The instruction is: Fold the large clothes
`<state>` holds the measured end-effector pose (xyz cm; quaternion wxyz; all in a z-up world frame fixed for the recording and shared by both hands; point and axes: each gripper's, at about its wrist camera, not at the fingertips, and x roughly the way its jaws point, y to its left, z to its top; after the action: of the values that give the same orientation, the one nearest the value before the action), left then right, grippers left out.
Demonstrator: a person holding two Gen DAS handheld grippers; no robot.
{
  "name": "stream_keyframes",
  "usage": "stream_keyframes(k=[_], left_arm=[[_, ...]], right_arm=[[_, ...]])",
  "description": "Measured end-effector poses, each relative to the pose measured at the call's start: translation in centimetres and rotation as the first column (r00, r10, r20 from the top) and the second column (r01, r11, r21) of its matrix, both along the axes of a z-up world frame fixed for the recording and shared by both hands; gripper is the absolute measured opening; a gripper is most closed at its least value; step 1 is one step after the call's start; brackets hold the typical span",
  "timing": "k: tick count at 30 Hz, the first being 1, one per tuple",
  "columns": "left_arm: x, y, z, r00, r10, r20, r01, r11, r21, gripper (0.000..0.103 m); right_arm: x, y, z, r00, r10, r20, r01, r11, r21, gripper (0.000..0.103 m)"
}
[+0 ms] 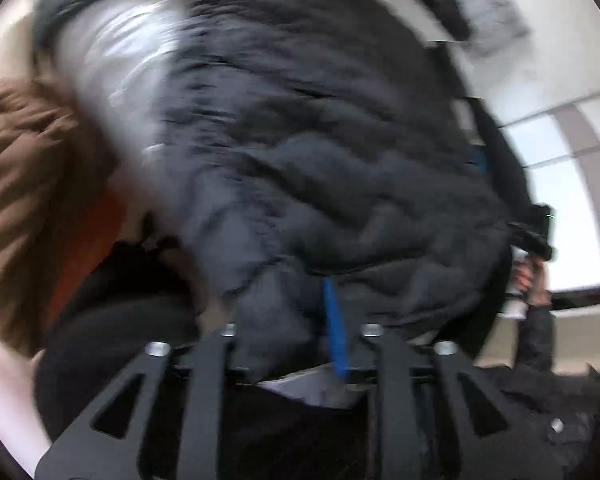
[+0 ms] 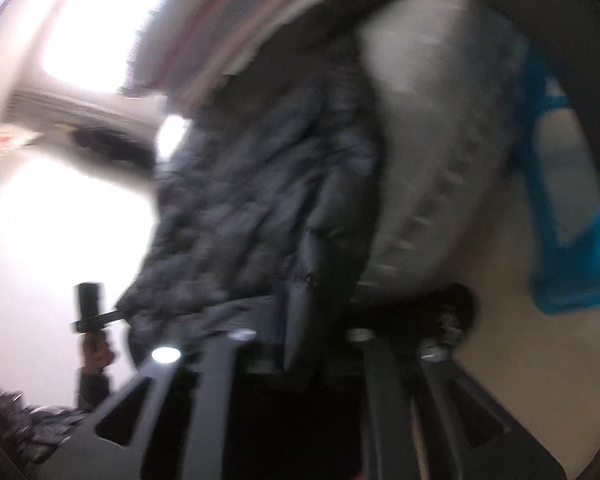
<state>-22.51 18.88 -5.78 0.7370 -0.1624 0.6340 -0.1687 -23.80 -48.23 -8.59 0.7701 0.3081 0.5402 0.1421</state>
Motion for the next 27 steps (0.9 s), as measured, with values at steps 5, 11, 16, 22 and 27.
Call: stream_keyframes(k=[5, 11, 16, 22, 27], left_arm=[[0.1, 3.9, 4.6, 0.959, 0.186, 0.216, -0.245, 0.925, 0.29, 0.064], [3.3, -0.6, 9.5, 0.859, 0.137, 0.493, -0.318, 0.897, 0.307, 0.091], [9.8, -12.6, 9.8, 0.786, -0.113, 0.607, -0.167, 0.908, 0.385, 0.091], [16.3, -23.5, 7.3, 0.703, -0.314, 0.638, -0.091, 0.85, 0.519, 0.091], [18.4, -25.3, 5.8, 0.697, -0.326, 0.639, -0.114, 0.829, 0.547, 0.091]], right_arm=[[0.7, -4.0, 2.8, 0.976, -0.191, 0.107, 0.192, 0.981, 0.003, 0.063], [5.4, -6.7, 3.7, 0.921, -0.341, 0.189, 0.301, 0.93, 0.209, 0.07], [13.4, -6.0, 3.2, 0.884, -0.439, 0.159, 0.378, 0.872, 0.311, 0.07], [22.4, -8.2, 1.1, 0.847, -0.522, 0.099, 0.489, 0.838, 0.241, 0.07], [27.6, -9.8, -2.0, 0.83, -0.556, 0.04, 0.539, 0.819, 0.196, 0.07]])
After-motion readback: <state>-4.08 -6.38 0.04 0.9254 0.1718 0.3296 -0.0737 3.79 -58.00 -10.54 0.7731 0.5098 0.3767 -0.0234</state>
